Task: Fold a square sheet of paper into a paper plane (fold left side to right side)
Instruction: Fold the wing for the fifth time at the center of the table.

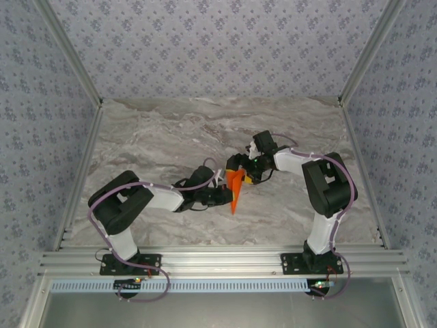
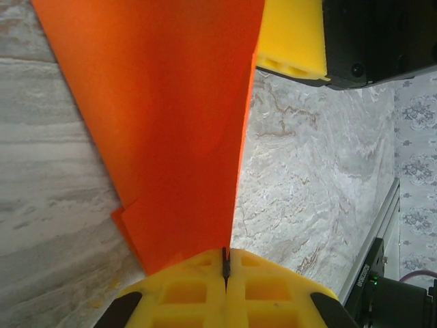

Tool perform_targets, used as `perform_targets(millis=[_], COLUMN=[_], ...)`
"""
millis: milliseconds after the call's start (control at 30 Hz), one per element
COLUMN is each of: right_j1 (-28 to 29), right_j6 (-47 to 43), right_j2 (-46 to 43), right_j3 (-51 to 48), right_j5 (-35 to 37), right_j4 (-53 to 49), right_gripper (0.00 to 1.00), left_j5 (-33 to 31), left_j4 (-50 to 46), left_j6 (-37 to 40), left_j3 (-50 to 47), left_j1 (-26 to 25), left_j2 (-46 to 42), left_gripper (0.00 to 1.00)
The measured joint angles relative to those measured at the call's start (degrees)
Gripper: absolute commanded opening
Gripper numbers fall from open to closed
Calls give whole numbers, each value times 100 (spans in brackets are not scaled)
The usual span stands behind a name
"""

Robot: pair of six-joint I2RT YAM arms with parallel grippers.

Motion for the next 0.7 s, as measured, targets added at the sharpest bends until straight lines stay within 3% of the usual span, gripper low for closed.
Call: perform_targets(millis=[700], right_j1=[17], right_j6=[-111], right_j2=[28], right_j3=[70], right_j5=[-2], right_j4=[-105], right_gripper=[91], left_j5=[192], left_j4=[380], left_j6=[-184], left_j3=[-92], left_j1=[101], left_j2=[273], left_gripper=[4])
